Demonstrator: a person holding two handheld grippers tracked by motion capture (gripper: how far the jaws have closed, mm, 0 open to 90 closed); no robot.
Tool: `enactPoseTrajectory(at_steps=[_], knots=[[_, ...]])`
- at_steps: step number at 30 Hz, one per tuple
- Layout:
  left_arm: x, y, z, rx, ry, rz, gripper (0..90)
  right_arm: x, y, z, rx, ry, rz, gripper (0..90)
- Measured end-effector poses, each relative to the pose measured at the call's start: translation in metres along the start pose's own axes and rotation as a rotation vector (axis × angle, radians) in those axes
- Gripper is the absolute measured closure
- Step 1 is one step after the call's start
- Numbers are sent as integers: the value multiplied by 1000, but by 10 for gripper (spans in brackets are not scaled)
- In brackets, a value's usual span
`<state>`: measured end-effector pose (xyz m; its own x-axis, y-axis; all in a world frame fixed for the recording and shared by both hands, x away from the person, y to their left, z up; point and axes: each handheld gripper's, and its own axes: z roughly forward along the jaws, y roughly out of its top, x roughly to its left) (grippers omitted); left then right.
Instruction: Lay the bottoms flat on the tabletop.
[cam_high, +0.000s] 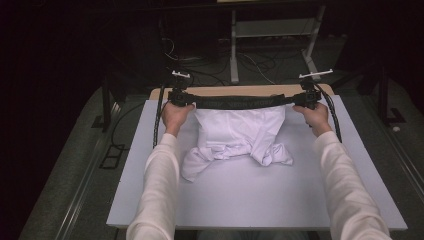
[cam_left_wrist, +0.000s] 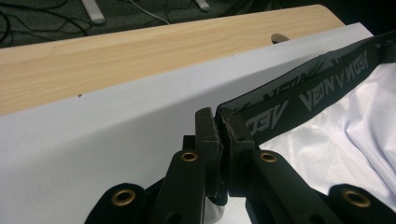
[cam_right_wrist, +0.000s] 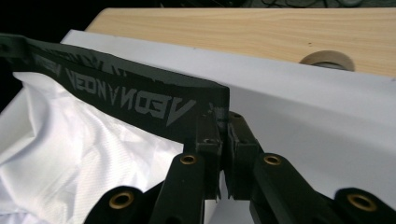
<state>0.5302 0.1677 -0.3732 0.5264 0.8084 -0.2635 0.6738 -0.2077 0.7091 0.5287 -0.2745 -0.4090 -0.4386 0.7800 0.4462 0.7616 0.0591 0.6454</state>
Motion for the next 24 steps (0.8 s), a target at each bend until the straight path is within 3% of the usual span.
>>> enactPoseTrajectory(at_steps=[5, 11, 14, 17, 18, 19, 20, 21, 24], knots=[[-1, 13, -5, -30, 7, 20, 857, 2, 16, -4, -19, -21, -12, 843], [1, 36, -22, -69, 22, 26, 857, 18, 46, -18, -60, -31, -82, 843], [2, 35, -23, -73, 26, 9, 857, 22, 50, -19, -82, -29, -95, 843], [3, 27, -18, -70, 42, 5, 850, 21, 46, -12, -64, -31, -88, 835], [5, 22, -15, -75, 49, -10, 809, 20, 44, -9, -61, -31, -89, 770], [8, 17, -13, -83, 57, -35, 725, 19, 40, -5, -54, -58, -81, 609], [11, 11, -12, -94, 69, -56, 666, 18, 35, -1, -37, -101, -50, 519], [14, 4, -13, -118, 76, -81, 624, 16, 28, 3, -21, -126, -20, 501], [26, -16, -16, -185, 50, -152, 547, 9, 6, 9, 1, -137, -12, 449]])
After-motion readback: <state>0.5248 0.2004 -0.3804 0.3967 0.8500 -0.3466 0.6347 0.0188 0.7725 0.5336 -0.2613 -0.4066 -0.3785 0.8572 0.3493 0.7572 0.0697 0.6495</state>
